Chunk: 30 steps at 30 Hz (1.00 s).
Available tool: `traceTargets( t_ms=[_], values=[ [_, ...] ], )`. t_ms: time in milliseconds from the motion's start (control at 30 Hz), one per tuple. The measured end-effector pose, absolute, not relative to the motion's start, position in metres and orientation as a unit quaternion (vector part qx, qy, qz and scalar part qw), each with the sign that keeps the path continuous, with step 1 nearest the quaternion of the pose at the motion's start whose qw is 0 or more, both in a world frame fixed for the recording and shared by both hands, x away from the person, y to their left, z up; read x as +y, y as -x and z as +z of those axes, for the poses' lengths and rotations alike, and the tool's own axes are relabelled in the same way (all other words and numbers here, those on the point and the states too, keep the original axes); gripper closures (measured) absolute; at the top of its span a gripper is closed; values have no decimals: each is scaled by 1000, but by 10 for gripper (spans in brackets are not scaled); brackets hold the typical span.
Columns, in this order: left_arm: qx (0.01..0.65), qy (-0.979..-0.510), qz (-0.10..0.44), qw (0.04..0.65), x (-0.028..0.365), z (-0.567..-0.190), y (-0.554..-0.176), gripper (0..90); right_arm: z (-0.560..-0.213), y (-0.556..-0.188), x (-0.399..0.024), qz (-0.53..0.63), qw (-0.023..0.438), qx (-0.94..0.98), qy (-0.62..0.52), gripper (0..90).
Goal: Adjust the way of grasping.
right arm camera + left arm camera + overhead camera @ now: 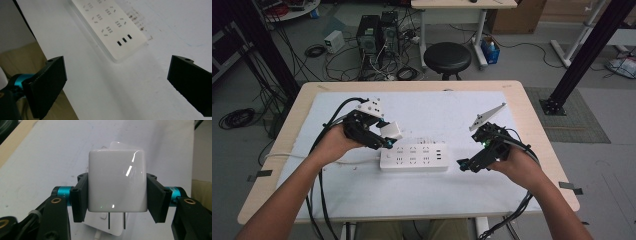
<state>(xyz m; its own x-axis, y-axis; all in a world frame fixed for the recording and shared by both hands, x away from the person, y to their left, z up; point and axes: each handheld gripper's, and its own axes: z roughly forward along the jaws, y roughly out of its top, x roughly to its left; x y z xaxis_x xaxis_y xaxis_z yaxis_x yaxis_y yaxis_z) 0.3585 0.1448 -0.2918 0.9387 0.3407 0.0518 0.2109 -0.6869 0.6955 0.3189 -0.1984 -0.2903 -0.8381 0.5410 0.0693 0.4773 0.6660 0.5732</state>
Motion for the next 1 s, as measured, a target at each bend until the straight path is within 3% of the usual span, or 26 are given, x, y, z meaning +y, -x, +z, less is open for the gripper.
traceTargets(
  t_ms=[233, 500, 1000],
  values=[
    [112, -920, 75, 368, 133, -298, -351, 424, -293, -321, -187, 340, 32, 893, -294, 17],
    [63, -917, 53, 390, 119, -307, -349, 424, -299, -321, -184, 402, -33, 847, -345, 17],
    [30, -912, 53, 406, 102, -310, -349, 424, -300, -325, -181, 433, -115, 799, -401, 17]
  ],
)
